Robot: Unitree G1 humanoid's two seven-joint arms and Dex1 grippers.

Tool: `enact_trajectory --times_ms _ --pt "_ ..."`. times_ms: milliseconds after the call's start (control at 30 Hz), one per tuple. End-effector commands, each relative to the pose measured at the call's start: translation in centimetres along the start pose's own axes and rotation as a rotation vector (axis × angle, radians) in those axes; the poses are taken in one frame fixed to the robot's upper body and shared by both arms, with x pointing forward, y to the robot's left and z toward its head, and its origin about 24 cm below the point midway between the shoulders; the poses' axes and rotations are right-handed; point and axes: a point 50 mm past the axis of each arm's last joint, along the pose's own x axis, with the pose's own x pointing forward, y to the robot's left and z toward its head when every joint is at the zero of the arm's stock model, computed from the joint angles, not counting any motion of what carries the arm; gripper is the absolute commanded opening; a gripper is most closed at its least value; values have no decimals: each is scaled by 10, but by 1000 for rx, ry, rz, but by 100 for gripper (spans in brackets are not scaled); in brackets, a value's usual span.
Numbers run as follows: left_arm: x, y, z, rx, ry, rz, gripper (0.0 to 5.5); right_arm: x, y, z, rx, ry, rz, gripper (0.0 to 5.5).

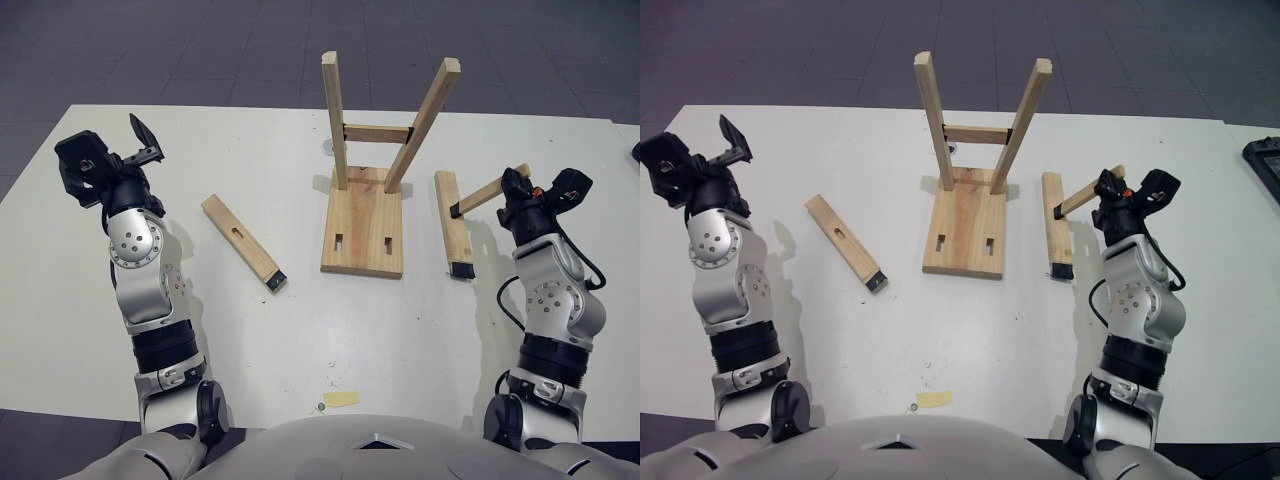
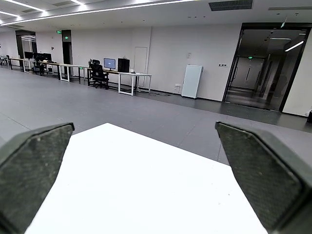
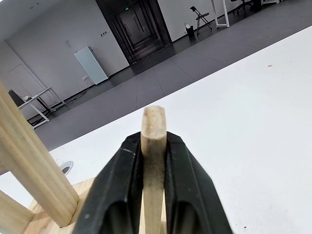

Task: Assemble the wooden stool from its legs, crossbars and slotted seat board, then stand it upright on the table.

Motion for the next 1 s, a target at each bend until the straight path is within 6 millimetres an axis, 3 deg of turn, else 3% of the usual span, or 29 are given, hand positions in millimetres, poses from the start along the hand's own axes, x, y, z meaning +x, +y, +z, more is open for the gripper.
enact_trajectory --times_ms 33,467,1000 --pt "2 -2 2 11 -4 -17 540 1 -9 -14 -25 56 -56 42" --pt "4 -11 5 2 -19 -36 540 9 -2 -37 -236 130 -87 42" --pt "-1 -15 11 -7 -37 -33 540 -9 -6 -75 -437 309 -94 42"
